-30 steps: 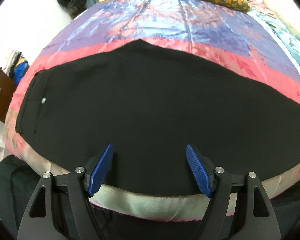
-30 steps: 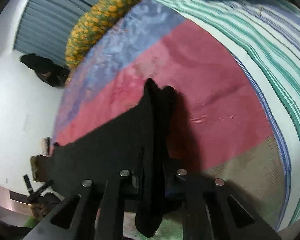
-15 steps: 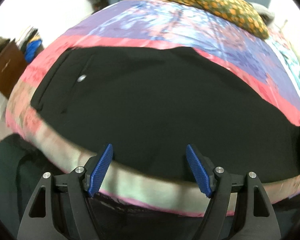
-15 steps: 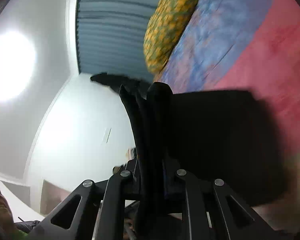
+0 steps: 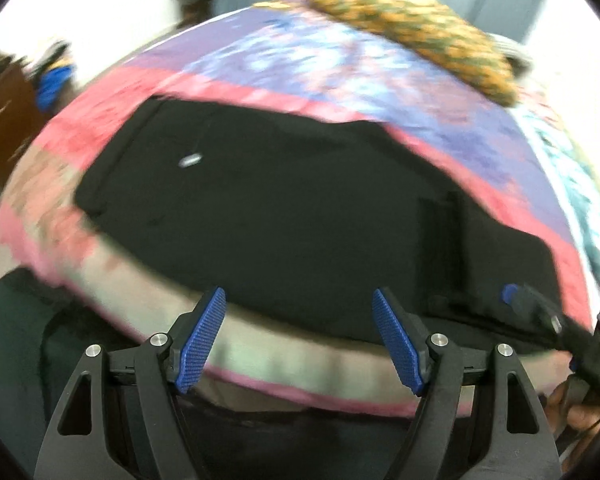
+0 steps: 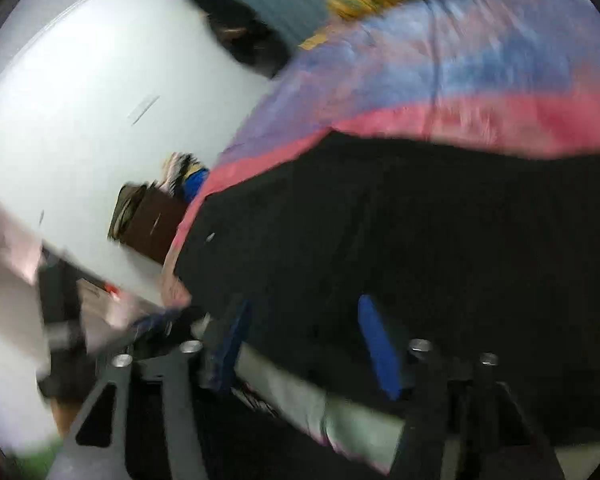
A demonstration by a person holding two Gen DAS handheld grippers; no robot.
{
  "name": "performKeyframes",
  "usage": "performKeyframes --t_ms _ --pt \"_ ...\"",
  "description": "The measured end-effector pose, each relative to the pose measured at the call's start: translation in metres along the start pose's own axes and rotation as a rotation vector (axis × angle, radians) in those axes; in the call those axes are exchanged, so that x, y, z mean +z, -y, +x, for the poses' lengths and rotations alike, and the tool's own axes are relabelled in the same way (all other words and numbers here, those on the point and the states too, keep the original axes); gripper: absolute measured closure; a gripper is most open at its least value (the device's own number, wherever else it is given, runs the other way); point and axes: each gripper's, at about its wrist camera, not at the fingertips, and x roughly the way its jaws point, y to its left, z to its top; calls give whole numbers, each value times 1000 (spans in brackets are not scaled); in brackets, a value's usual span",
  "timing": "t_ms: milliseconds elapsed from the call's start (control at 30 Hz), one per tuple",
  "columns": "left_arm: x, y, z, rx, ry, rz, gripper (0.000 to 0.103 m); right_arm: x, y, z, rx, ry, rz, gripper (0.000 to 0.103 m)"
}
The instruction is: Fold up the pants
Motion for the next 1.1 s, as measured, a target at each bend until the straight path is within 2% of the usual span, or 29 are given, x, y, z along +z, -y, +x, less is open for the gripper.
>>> performKeyframes --t_ms 67,133,200,300,433,467,500,567,633,733,800,833,900,933,967,1000,1033,1067,1100 --pt "3 25 0 -66 -7 64 22 -13 2 -41 -56 76 -61 22" --pt "9 56 9 -103 -23 133 24 -27 20 -80 -115 134 -34 21" --pt "16 80 21 -120 -37 174 42 -39 44 -110 -152 176 38 21" --pt "24 108 47 -92 -67 234 50 -57 69 -143 -190 260 144 21" --pt "25 140 76 -44 -106 332 53 -70 79 -161 -211 321 206 21" --pt "23 147 85 -25 -126 369 63 -74 79 -161 -215 321 208 21" --pt "20 152 96 -11 -153 390 87 -75 79 -158 -219 315 206 21" --pt "18 152 105 19 -163 359 93 -78 76 -156 -235 301 198 21" --pt "20 148 94 14 -148 341 99 -76 77 -161 -240 300 184 21" --pt "17 135 71 29 -102 351 99 -55 73 -187 -305 313 93 22" --pt "12 133 80 64 -109 385 98 -31 77 -185 -333 265 47 25" --pt "10 134 86 70 -117 396 97 -22 82 -176 -329 209 37 31" --pt "5 135 89 90 -101 407 92 -13 97 -153 -300 145 35 66" --pt "5 136 88 94 -92 409 91 -13 109 -133 -302 94 35 70" --pt "6 135 86 83 -98 408 85 -18 122 -106 -341 -14 29 73" --pt "8 133 83 62 -112 404 74 -25 133 -83 -382 -122 14 77" --pt "12 129 77 50 -121 390 66 -27 132 -81 -401 -118 -23 78" --pt "16 121 67 59 -105 368 49 -23 127 -88 -404 -101 -30 78" --pt "20 114 56 60 -71 344 35 -16 123 -97 -402 -93 -18 78"
